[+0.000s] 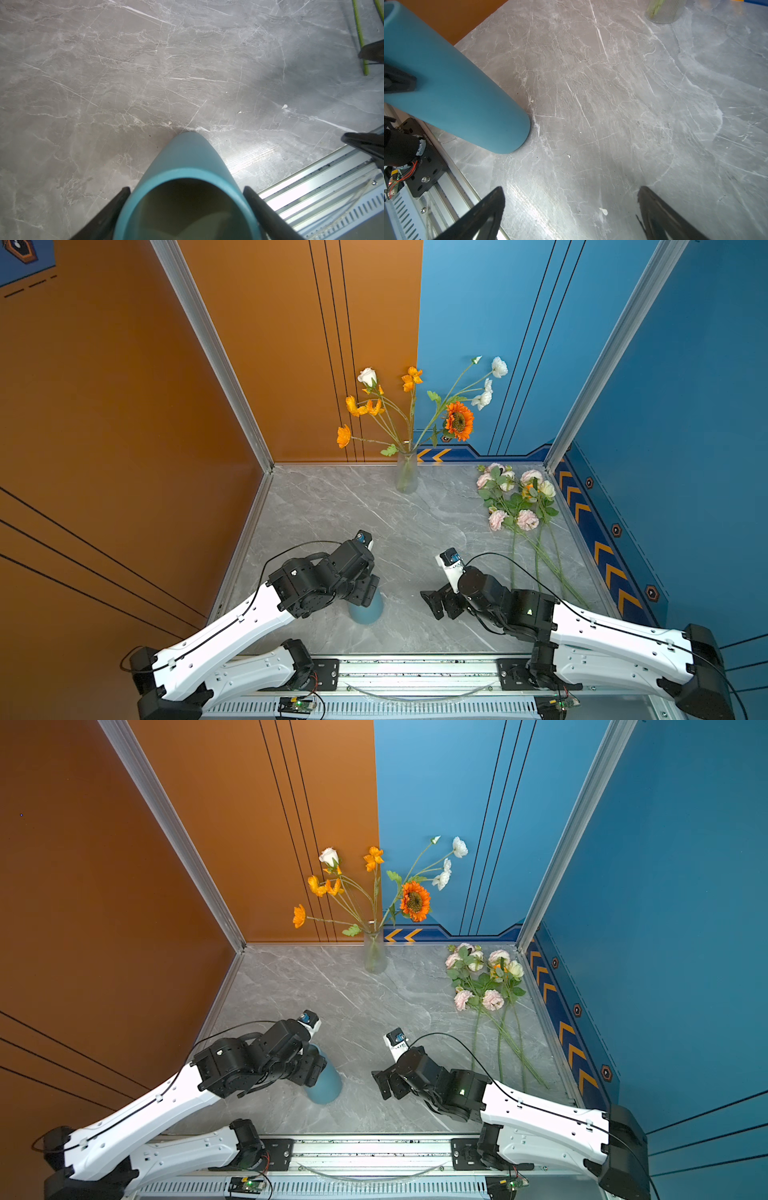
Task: Arrange the flowers into the vase
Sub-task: 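Lower the left gripper onto the teal cup rim and close it, then carry the teal cup beside the vase with the left while the right reaches the roses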
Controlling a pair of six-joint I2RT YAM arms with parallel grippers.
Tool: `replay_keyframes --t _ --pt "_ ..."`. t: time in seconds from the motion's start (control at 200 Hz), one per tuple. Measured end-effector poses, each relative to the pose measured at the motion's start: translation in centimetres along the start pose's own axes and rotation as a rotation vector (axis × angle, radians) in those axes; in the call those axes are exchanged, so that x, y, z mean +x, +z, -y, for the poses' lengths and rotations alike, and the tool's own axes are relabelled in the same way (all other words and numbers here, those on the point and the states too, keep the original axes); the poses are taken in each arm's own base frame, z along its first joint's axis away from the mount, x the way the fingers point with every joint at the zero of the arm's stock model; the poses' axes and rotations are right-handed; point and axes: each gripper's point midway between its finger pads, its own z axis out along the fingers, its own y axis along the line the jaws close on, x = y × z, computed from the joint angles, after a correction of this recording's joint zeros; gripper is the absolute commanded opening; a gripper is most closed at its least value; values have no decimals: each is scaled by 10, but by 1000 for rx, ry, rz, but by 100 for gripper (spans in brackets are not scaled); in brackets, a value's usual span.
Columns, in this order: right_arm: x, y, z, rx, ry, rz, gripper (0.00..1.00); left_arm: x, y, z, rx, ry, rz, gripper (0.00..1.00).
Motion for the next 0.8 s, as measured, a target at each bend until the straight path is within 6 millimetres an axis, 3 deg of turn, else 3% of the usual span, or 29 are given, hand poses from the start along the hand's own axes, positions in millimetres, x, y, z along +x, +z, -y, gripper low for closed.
replay_keyframes --t 0.235,0.466,0.671,0.801 --pt "0 1 -1 -1 0 1 100 0 -1 1 16 13 6 61" --pt "1 6 2 12 -6 -8 100 -2 -3 6 31 39 -30 57" --pt "-6 7 18 41 9 2 100 -38 -12 20 45 79 -12 56" --pt "-21 -3 36 65 45 54 100 -65 -10 25 41 98 12 55"
